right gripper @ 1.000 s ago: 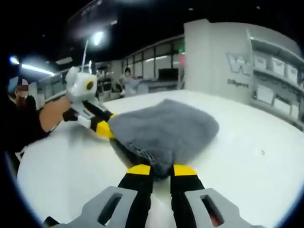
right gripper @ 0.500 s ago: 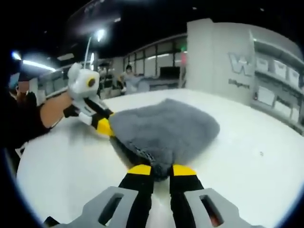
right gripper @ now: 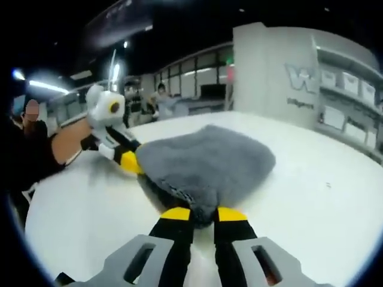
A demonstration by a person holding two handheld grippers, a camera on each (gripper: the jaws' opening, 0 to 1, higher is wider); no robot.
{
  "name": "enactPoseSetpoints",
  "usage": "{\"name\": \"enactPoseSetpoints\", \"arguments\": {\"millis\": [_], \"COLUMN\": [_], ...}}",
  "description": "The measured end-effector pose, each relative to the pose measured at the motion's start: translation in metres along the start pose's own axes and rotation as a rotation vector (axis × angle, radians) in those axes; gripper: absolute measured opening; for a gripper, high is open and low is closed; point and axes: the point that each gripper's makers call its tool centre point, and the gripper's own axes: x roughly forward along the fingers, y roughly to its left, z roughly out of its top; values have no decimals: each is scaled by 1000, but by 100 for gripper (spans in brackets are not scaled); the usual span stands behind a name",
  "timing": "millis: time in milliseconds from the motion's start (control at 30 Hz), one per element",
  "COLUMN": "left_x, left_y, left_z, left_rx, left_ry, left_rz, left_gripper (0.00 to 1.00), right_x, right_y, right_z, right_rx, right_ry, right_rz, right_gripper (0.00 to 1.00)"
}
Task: Open the folded towel by lifting each exposed corner and separating the folded layers until the towel lies flat within the target outline without major curled edges
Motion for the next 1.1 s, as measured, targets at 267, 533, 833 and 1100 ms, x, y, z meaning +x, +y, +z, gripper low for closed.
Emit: {"name": "enactPoseSetpoints", "arguments": {"millis": [267, 533, 833, 1100], "left_x": [-6, -10, -19, -23], "left_y": [-13, -21, -32, -42], "left_z": [-6, -11, -15, -20], "left_rx": [-3, 11, 65, 69], "left_ry": [-3, 17, 36, 46], "left_rz": [-3, 25, 11, -6], "left_gripper": [8, 5, 5, 5], "right_x": [-8, -12, -22, -29], "right_y": [12, 23, 38, 44], "right_z": [-5, -7, -9, -14], "right_rx": [5, 1, -13, -14], "right_ry": [9, 14, 24, 31], "right_rz": [12, 11, 14, 16], "right_gripper": [7, 7, 7, 7]}}
